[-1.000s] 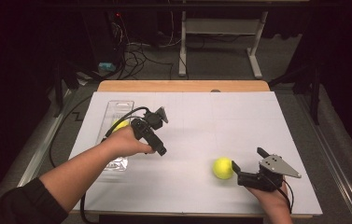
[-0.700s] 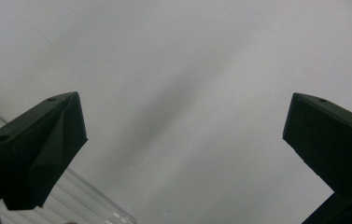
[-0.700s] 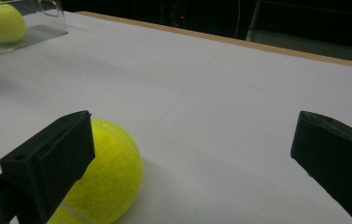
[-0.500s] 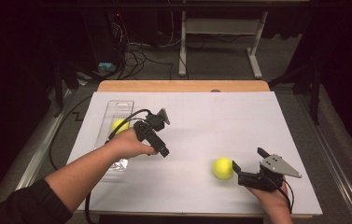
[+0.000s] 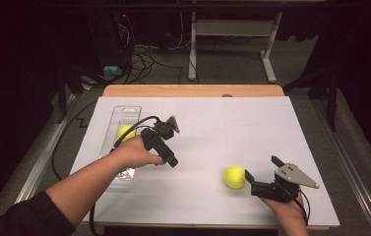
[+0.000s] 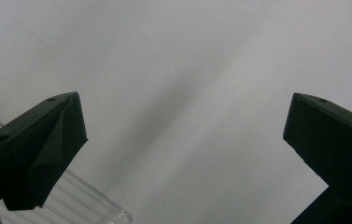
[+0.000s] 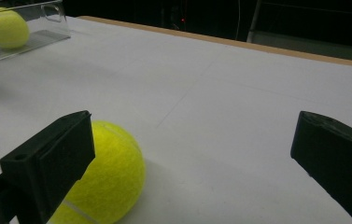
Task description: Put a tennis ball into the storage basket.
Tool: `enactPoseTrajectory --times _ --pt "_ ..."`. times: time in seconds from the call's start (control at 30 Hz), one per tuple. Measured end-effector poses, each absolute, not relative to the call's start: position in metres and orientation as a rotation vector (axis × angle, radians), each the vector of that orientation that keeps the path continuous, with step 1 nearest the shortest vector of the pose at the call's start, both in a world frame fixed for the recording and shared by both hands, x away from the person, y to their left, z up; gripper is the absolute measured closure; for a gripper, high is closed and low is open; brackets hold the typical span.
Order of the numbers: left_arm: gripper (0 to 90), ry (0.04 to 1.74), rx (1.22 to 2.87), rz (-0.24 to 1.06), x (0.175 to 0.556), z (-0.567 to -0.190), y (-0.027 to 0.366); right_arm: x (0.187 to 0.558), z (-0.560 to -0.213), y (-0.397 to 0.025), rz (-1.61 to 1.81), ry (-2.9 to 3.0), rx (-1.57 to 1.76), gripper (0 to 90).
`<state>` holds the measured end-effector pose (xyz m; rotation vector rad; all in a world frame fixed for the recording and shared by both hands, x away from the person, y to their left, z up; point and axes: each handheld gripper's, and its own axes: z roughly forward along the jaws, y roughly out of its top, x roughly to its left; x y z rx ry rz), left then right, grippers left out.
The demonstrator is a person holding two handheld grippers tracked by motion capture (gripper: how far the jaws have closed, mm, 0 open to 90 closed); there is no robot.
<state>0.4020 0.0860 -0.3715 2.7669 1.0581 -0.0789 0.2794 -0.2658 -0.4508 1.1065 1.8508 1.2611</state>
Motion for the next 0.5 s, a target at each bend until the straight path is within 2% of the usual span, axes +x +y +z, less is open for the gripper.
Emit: enactPoseTrajectory --times 0.5 --pt "0.2 1.053 2.772 -0.087 0.4034 -0.3727 0.0861 0.2765 -0.4452 -0.2554 1.300 1.861 1.075 0.0"
